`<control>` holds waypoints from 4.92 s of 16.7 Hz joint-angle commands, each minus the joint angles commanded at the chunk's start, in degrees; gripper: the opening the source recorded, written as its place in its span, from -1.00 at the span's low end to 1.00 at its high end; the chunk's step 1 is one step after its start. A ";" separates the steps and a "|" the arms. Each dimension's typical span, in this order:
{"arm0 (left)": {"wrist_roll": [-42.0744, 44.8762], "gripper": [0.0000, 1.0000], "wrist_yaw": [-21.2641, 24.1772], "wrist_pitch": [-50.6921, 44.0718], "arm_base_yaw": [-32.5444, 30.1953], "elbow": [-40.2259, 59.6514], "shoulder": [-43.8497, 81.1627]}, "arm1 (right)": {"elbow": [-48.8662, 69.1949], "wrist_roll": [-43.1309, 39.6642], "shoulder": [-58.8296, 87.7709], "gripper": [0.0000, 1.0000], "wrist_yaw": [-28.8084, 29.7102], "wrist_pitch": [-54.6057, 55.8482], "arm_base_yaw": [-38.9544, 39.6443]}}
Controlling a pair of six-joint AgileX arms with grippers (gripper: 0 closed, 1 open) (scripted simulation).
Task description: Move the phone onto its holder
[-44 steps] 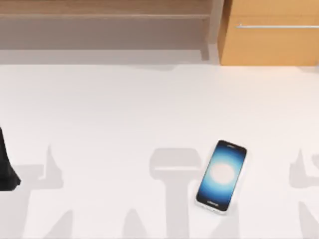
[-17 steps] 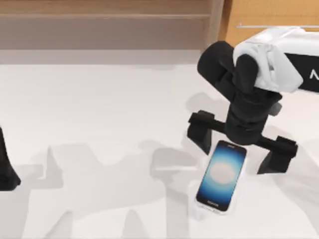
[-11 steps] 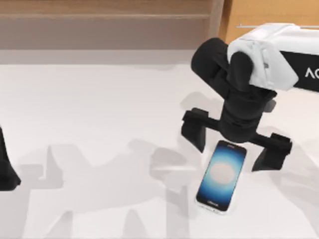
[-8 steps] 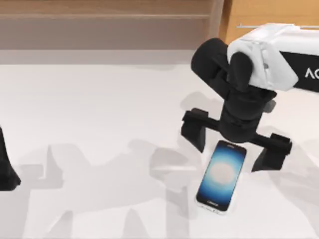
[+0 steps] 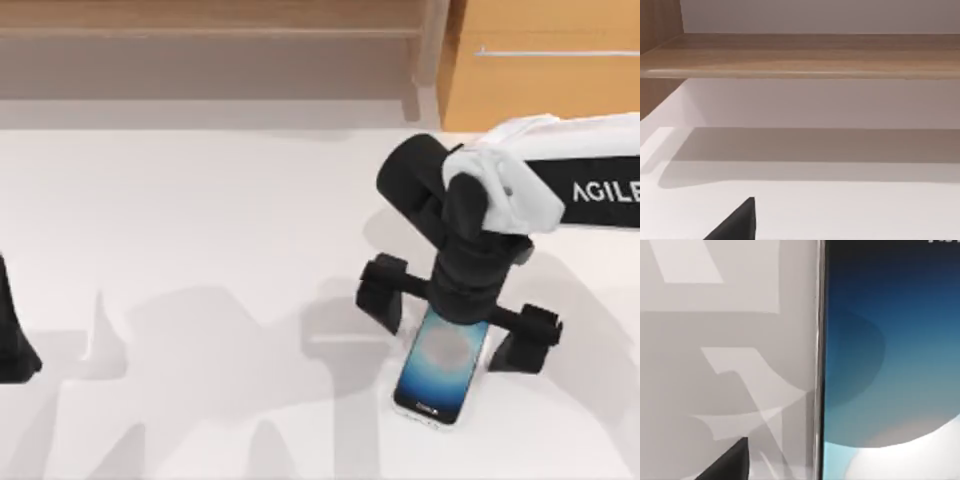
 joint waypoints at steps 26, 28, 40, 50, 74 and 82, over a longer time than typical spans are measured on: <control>0.00 1.00 0.00 0.00 0.00 0.00 0.00 | -0.63 0.07 0.69 -1.00 0.00 1.02 0.05; 0.00 1.00 0.00 0.00 0.00 0.00 0.00 | 0.21 -0.87 -2.53 -1.00 1.15 -2.41 -0.08; 0.00 1.00 0.00 0.00 0.00 0.00 0.00 | 2.40 -1.22 -4.62 -1.00 1.10 -6.11 -0.24; 0.00 1.00 0.00 0.00 0.00 0.00 0.00 | 1.50 -21.74 -8.28 -1.00 -3.52 -2.18 -10.36; 0.00 1.00 0.00 0.00 0.00 0.00 0.00 | -19.63 -73.26 -33.16 -1.00 -31.17 43.98 -71.97; 0.00 1.00 0.00 0.00 0.00 0.00 0.00 | -24.67 -76.26 -35.08 -1.00 -31.07 48.55 -79.40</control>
